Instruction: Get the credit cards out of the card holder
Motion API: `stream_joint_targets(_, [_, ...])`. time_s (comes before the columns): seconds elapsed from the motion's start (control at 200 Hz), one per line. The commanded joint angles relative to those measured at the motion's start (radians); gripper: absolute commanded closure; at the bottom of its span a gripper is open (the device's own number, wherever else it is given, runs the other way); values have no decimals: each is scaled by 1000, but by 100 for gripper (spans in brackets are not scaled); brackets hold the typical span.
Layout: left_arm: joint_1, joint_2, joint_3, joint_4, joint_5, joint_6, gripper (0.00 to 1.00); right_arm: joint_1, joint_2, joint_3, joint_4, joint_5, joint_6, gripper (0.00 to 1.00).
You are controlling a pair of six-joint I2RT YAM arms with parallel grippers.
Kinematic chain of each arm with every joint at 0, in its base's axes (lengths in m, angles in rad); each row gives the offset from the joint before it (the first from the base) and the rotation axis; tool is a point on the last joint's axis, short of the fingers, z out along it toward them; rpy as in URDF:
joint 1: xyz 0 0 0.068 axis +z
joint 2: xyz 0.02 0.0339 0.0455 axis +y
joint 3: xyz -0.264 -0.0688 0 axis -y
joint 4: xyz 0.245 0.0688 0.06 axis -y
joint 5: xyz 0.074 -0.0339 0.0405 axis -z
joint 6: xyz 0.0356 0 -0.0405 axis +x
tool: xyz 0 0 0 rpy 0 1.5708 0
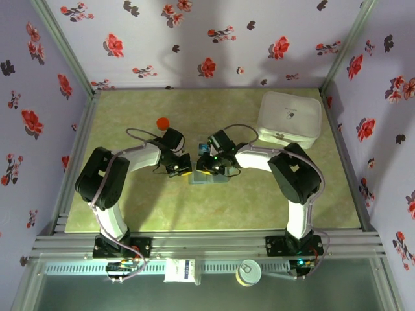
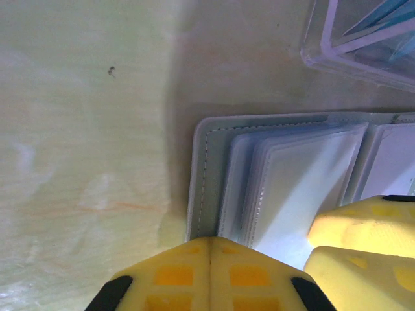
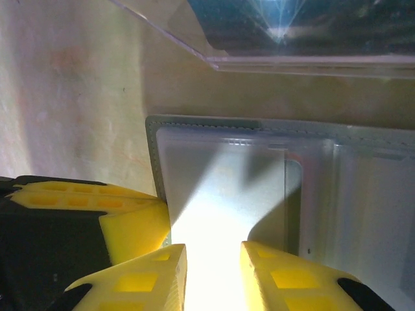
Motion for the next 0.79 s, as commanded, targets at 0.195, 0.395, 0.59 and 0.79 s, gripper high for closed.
stream_joint_targets(0.195, [-5,14,-13,-29,-17,31,98,10,17,44,-78,54,-21,72])
stream_joint_targets(0.395, [-3,18,-8,-36,-17,35,98,9,-4,56,-137,99,-52,72])
stream_joint_targets(0.59, [0,23,1,-46,-17,43,98,6,-7,58,-158,97,-69,72])
stream_joint_targets(0.79, [3,22,7,-54,-19,45,98,1,-20,46,-152,81,-72,72])
